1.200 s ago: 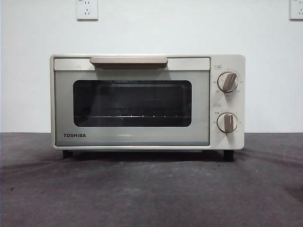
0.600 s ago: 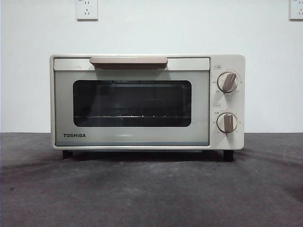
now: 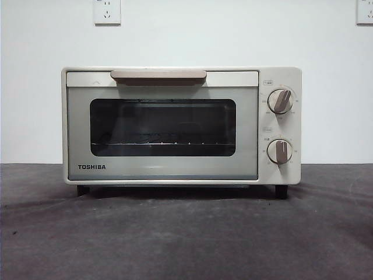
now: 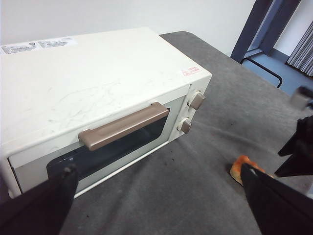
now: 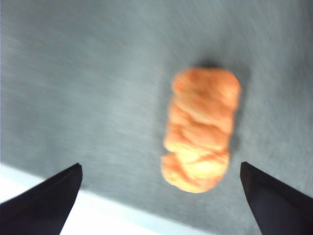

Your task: The left arm flap open the oven, the right arm pick bread and place it into oven, the left arm flap close the oven

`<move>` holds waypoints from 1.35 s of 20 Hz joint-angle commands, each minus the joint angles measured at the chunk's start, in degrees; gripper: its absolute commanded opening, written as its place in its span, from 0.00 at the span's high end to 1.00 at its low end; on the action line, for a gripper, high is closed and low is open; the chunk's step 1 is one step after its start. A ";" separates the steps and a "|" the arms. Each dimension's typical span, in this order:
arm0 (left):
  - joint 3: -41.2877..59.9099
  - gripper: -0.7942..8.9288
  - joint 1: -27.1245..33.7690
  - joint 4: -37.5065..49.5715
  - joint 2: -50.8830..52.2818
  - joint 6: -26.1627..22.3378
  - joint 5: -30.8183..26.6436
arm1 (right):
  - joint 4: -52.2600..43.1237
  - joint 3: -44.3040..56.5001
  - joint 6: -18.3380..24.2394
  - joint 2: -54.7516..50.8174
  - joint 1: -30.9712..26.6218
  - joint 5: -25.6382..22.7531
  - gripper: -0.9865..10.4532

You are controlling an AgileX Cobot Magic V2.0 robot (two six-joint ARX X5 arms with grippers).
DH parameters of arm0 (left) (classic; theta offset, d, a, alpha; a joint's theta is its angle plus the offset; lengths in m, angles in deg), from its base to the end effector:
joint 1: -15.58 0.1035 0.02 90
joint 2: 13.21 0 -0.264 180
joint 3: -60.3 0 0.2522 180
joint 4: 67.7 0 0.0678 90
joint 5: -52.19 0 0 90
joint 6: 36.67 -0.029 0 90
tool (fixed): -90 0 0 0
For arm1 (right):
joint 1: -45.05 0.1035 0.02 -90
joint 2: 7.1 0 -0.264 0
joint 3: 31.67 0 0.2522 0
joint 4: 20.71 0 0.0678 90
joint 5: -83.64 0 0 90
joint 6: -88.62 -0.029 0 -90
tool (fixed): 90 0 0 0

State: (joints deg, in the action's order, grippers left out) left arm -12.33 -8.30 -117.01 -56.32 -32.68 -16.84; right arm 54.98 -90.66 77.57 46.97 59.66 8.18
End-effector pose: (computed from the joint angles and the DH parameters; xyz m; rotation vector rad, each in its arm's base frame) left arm 0.1202 -0.0645 0.3761 -0.0564 0.3810 -0.7621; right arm 0.1413 0.0444 0.2484 0.1631 1.2856 0.3202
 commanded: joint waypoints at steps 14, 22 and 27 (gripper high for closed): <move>-1.18 0.37 -0.31 -1.14 -0.33 0.11 0.09 | -10.84 0.92 -0.50 23.91 0.26 -4.20 0.52; -1.18 0.40 -0.31 -0.85 -0.39 0.20 -0.35 | -10.75 0.72 1.05 27.23 0.26 -4.09 0.86; -1.90 0.58 -0.31 -2.43 -3.82 0.57 -0.57 | -4.96 -1.31 1.18 18.67 0.26 -3.54 0.87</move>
State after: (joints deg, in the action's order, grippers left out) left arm -12.90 -8.30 -120.16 -59.73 -32.49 -17.15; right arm 50.28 -90.90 78.11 65.28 59.66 4.56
